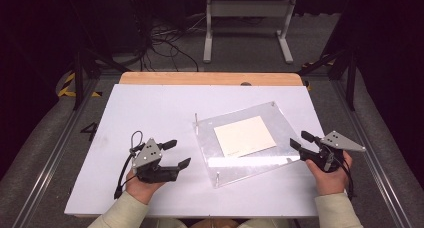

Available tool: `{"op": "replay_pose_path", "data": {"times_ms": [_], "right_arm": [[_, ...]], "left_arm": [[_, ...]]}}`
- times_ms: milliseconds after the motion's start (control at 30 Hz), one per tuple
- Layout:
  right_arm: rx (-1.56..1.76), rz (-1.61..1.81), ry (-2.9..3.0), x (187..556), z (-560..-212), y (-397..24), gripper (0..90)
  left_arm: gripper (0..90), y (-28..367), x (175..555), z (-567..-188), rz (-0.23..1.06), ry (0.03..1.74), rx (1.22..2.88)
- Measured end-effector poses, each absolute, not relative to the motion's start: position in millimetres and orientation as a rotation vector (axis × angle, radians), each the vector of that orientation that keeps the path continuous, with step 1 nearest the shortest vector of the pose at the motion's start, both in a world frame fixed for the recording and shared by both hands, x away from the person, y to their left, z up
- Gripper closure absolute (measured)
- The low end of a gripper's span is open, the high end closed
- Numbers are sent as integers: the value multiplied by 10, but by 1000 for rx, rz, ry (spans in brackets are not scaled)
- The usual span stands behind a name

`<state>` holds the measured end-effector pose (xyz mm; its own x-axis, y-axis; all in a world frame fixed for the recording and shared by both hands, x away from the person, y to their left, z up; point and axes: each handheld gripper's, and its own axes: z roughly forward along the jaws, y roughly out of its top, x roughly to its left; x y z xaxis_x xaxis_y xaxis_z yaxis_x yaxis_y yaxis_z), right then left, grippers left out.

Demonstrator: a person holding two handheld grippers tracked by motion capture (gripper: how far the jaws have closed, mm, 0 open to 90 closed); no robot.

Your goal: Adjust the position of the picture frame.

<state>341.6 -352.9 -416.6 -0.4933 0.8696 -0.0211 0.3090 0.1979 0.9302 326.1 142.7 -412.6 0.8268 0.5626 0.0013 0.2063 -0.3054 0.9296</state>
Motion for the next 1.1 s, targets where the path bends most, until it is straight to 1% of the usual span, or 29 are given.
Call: {"op": "replay_pose_path", "data": {"times_ms": [300,433,733,833,867,900,967,1100], "right_arm": [[1097,1286,1914,3417,-4166,-3523,440],[1096,1293,1911,3416,-4165,-3524,445],[1087,1315,1922,3413,-4169,-3521,474],[1087,1325,1923,3397,-4164,-3522,516],[1087,1325,1923,3397,-4164,-3522,516],[1081,1316,1926,3391,-4163,-3520,548],[1080,1318,1928,3389,-4162,-3518,563],[1059,1330,1913,3381,-4167,-3510,611]], "left_arm": [[259,1246,3202,-4108,340,522,1885],[253,1134,3214,-4157,281,503,1891],[252,915,3166,-4210,214,426,1914],[264,840,3186,-4262,194,423,1933],[270,840,3186,-4262,194,423,1933],[277,810,3198,-4285,184,422,1946],[287,791,3199,-4299,180,431,1954],[330,705,3209,-4363,163,427,1982]]}}
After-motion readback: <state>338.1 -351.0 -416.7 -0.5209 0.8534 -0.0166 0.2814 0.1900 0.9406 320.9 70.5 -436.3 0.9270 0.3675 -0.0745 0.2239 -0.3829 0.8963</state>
